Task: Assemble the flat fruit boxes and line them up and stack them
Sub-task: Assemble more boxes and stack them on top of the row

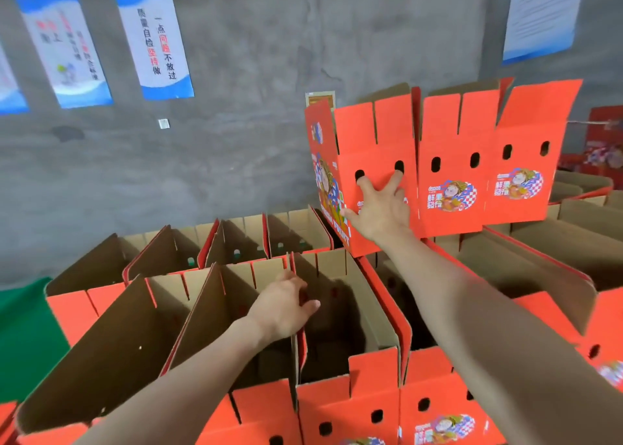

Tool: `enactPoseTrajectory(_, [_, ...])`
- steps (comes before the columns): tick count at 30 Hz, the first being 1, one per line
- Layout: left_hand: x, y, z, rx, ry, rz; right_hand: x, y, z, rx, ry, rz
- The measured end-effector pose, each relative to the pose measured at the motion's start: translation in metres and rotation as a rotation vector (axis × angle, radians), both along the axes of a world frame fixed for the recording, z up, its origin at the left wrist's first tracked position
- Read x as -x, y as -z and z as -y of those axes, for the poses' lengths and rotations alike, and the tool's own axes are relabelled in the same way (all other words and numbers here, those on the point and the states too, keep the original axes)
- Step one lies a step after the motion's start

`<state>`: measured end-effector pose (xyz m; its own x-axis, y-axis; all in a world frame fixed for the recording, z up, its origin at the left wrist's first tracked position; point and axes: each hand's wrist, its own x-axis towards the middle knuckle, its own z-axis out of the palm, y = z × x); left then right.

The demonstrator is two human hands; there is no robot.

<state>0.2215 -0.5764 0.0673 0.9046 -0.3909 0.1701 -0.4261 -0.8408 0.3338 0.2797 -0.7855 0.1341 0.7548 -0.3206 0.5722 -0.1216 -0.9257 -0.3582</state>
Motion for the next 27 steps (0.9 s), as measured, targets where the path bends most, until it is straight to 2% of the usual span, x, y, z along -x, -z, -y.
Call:
enactPoseTrajectory(5, [0.000, 0.003, 0.006, -0.020, -0.016, 0.003, -0.007, -0.003, 0.021, -0.059, 0.030, 0.080])
enactPoseTrajectory(10, [-0.001, 0.006, 0.005, -0.001, -0.019, 0.012, -0.016, -0.018, 0.045, -0.080, 0.069, 0.073])
enactPoseTrajectory(16, [-0.002, 0.005, -0.002, -0.021, -0.034, 0.007, -0.030, -0.007, 0.049, -0.069, 0.100, -0.036])
enactPoseTrajectory(21, [-0.002, 0.007, -0.001, -0.008, -0.033, 0.016, -0.028, 0.006, 0.039, -0.129, 0.065, -0.041])
enactPoseTrajectory(24, [-0.002, 0.010, 0.002, 0.004, -0.033, 0.029, -0.015, 0.010, 0.026, -0.175, 0.025, 0.019])
enactPoseTrajectory(27, [0.001, 0.012, 0.003, 0.030, -0.045, 0.059, 0.007, 0.016, -0.005, -0.200, -0.074, 0.159])
